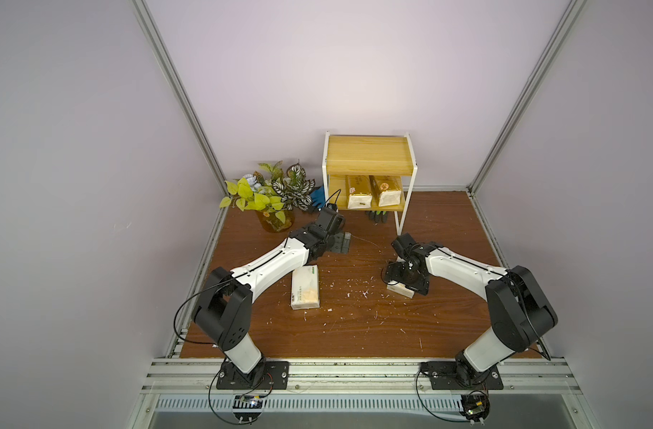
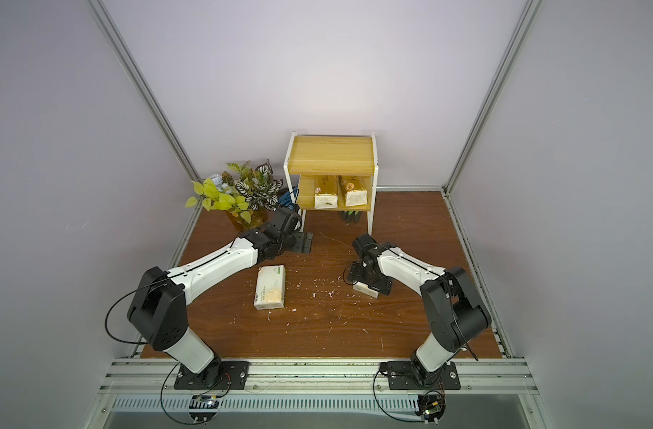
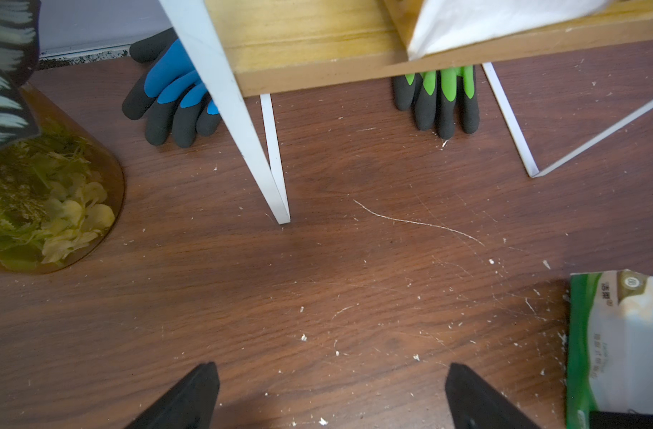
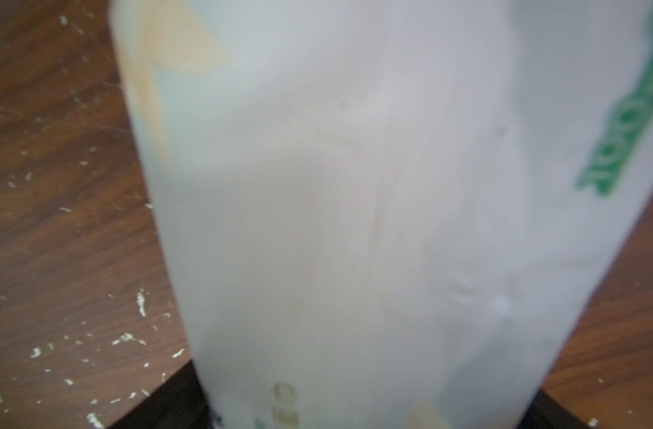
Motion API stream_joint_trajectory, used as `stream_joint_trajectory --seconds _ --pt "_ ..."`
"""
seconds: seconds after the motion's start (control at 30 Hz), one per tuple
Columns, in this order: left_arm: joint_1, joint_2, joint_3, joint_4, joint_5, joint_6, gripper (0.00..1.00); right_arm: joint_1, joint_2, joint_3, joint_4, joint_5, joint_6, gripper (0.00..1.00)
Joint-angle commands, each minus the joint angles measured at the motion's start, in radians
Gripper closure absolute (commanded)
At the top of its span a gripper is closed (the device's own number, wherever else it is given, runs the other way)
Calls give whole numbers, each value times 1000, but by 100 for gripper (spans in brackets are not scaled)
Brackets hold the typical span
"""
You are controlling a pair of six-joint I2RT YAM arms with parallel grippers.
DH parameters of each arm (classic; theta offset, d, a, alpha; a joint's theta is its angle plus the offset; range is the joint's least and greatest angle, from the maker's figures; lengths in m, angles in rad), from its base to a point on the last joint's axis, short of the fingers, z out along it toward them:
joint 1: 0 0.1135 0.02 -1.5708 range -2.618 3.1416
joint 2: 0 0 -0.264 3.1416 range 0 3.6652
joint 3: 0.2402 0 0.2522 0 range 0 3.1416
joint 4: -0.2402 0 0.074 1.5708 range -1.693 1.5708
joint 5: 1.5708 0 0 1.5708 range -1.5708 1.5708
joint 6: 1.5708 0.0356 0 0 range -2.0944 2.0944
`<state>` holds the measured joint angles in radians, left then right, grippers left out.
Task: Place the tissue boxes on the shelf by color
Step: Pick up the box of tissues from the center of the board.
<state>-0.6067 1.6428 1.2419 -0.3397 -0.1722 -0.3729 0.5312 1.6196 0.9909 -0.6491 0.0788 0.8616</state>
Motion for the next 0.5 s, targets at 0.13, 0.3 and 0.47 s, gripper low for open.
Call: stream_joint_trajectory --seconds 0.13,0.3,0.47 --pt "13 -3 -12 -5 20 2 0 6 34 -36 -58 90 -56 44" --pt "13 -2 -12 -10 22 2 1 6 25 -54 -50 87 -61 50" --pt "13 0 -6 -18 11 5 1 7 -9 -26 -72 99 -87 63"
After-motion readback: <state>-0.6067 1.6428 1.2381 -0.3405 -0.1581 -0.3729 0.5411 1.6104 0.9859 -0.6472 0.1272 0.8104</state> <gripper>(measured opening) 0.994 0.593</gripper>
